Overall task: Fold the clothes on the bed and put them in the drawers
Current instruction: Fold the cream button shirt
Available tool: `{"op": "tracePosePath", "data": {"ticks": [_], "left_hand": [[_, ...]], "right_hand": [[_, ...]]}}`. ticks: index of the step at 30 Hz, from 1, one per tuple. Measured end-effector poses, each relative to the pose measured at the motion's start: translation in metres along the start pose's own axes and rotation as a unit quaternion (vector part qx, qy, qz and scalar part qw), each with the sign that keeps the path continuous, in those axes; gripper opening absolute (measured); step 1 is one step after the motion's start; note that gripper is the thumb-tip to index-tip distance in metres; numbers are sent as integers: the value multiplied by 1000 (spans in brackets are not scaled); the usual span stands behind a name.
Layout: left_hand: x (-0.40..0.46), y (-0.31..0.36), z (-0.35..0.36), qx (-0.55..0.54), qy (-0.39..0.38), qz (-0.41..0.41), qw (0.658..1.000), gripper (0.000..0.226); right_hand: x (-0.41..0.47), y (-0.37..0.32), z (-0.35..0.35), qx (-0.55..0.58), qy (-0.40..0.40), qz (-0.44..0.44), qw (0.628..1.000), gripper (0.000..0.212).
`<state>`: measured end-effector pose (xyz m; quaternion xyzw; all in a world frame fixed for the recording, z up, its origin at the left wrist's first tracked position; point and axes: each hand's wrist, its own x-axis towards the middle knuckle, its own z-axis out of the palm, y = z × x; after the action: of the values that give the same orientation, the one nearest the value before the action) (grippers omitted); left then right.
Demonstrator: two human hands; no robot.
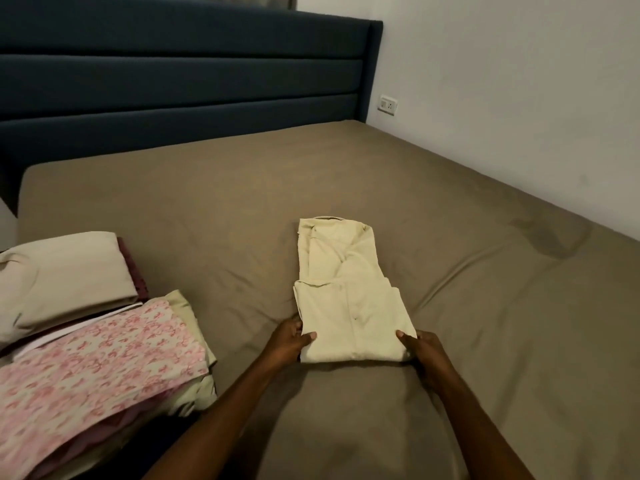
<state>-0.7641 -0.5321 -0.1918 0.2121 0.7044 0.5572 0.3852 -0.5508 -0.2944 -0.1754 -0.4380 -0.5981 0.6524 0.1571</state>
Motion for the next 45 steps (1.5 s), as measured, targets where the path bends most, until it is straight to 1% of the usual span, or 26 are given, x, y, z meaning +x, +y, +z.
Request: {"op": "tracePosePath", "data": {"ticks": [1,2,5,6,7,9,11,14,16,18,20,23,25,26,28,29,31,32,34,35,37,39,40,42,43,45], "left_hand": [[-9,-12,0,29,-17,-9,999,53],[-28,-11,2,75,-31,-20,997,50],[-74,-9,12,182,-61,-49,980,21],[-81,-8,16,206,-66,-56,975,20],[-84,-8,18,224,-75,-65,970,25],[-102,-8,24,231,-89,-123,961,34],[-116,-9,27,217,-100,-194,951,41],[-130,-13,28,183,-99,-235,949,43],[-134,-18,30,147,-64,-221,962,44],[-134,-23,29,79,3,-191,978,42],[-132,-26,24,17,55,-158,986,35],[-121,-30,17,-14,82,-105,991,30],[-113,-31,18,-7,96,-81,992,33],[-109,-30,19,5,106,-67,992,33],[-101,-30,20,48,125,-29,991,27],[-96,-32,20,67,132,-13,989,24],[-87,-36,18,79,125,21,989,17],[-85,-36,17,67,116,41,990,16],[-84,-28,17,-4,85,67,994,16],[-84,-24,18,-48,58,59,995,14],[-84,-22,17,-74,12,6,997,15],[-76,-33,12,-48,20,-34,998,17],[-70,-41,10,-36,29,-42,998,21],[-51,-61,6,-40,41,-46,997,34],[-51,-59,7,-35,43,-47,997,38],[-65,-43,11,-21,48,-26,998,38]], "right_hand": [[-18,9,-1,2,0,-5,1000,24],[-35,18,-4,5,5,-7,1000,23],[-86,46,-11,9,14,-17,1000,20],[-98,54,-13,13,24,-24,999,22],[-107,59,-16,15,32,-34,999,25],[-132,71,-19,16,58,-39,997,33],[-152,88,-26,25,85,-24,996,38],[-174,108,-36,38,77,-5,996,34],[-185,106,-39,39,62,0,997,32],[-184,99,-40,42,55,-5,998,35],[-173,89,-41,35,49,-7,998,38],[-140,81,-43,23,68,-6,997,55],[-124,70,-39,3,71,-8,997,50],[-121,62,-34,-11,67,-16,998,41],[-113,50,-25,-26,42,-52,997,24],[-109,48,-22,-34,31,-69,997,23],[-103,48,-16,-45,15,-107,993,25],[-99,49,-15,-50,16,-126,991,24],[-97,47,-13,-43,44,-140,988,21],[-97,48,-15,-33,56,-140,988,19],[-97,50,-15,-33,63,-133,989,14],[-88,61,-15,-73,77,-119,987,10],[-83,65,-15,-100,94,-115,984,7],[-77,67,-11,-140,139,-114,974,8],[-76,67,-9,-158,163,-119,967,9],[-78,67,-10,-166,185,-134,959,6]]}}
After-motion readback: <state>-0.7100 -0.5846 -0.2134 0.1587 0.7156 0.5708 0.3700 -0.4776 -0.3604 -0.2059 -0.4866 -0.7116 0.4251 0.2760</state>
